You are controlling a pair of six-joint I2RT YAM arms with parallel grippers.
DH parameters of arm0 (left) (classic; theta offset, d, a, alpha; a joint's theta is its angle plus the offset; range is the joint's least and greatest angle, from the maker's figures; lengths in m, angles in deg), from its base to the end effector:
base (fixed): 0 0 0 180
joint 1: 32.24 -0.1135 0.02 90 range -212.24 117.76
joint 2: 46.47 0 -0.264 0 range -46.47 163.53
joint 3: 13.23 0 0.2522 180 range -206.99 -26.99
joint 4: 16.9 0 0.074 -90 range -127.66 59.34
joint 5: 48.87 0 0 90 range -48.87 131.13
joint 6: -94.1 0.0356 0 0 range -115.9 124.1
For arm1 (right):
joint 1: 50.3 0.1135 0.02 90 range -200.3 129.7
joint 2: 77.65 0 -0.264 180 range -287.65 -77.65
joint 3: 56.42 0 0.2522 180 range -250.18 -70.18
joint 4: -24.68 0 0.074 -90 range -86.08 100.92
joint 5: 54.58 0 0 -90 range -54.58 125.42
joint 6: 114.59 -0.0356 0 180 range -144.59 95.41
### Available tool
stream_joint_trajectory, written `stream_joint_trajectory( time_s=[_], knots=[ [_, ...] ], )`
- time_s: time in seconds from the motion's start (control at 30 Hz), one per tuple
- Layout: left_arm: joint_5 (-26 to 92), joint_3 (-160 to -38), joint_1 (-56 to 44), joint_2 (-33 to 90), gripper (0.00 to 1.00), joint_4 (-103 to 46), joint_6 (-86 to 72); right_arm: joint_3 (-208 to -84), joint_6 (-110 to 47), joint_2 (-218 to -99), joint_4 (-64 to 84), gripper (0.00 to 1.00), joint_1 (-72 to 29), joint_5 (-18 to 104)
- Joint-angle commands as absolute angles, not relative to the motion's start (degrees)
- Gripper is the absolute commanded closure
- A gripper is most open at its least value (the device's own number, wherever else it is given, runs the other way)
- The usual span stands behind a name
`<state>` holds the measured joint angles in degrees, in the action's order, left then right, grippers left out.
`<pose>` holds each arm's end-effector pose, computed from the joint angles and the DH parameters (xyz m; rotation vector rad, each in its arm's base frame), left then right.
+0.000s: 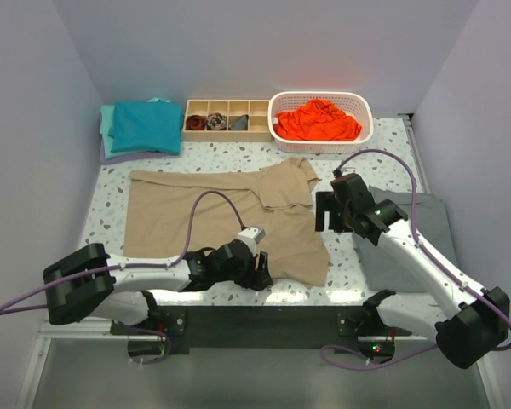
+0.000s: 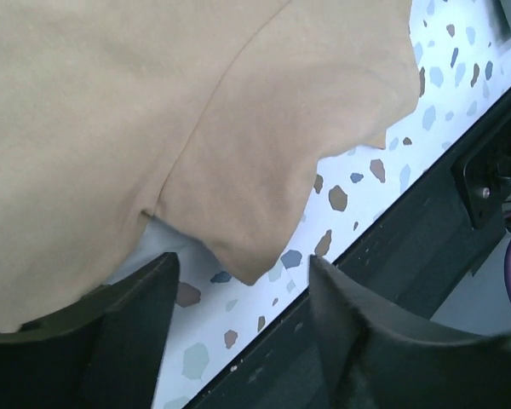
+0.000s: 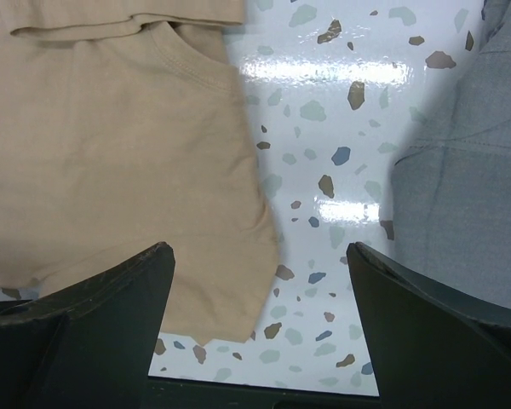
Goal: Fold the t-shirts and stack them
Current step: Flatten the tshirt out
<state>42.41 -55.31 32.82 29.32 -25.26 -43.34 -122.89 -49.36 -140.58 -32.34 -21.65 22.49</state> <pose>0.1046 -0.2230 0.1560 0.3719 2.4807 -0.9115 0.1936 0.0967 0.2768 0.0087 2.4743 0.1164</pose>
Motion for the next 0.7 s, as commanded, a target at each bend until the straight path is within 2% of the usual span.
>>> stream_joint_trajectory(
  time_s=[0.0,0.1,0.13,0.17,0.23,0.3,0.43,0.67],
  knots=[
    [46.9,-57.1,33.8,29.7,0.40,-21.0,-42.8,-122.7,-49.3,-140.1,-30.5,0.12,-21.6,20.8],
    [46.8,-56.9,33.9,30.0,0.52,-21.0,-43.1,-122.6,-49.2,-140.5,-30.5,0.12,-21.6,20.7],
    [46.5,-56.9,33.9,30.2,0.61,-20.4,-43.1,-122.4,-49.3,-140.6,-30.3,0.12,-21.6,20.8],
    [46.0,-57.1,33.9,30.7,0.65,-20.3,-42.8,-122.3,-49.2,-140.8,-30.1,0.12,-21.6,20.8],
    [45.4,-57.9,33.9,31.6,0.70,-20.1,-42.5,-122.2,-49.3,-140.8,-30.1,0.12,-21.6,21.2],
    [44.2,-58.3,33.9,32.7,0.71,-19.9,-42.0,-122.2,-49.4,-140.9,-30.0,0.12,-21.6,21.2],
    [43.1,-59.5,33.9,33.5,0.88,-20.0,-40.6,-121.9,-49.4,-140.8,-30.0,0.12,-21.6,21.2],
    [36.8,-65.7,33.8,31.5,0.97,-29.9,-33.3,-121.7,-48.6,-141.1,-31.1,0.13,-21.6,23.5]
  ],
)
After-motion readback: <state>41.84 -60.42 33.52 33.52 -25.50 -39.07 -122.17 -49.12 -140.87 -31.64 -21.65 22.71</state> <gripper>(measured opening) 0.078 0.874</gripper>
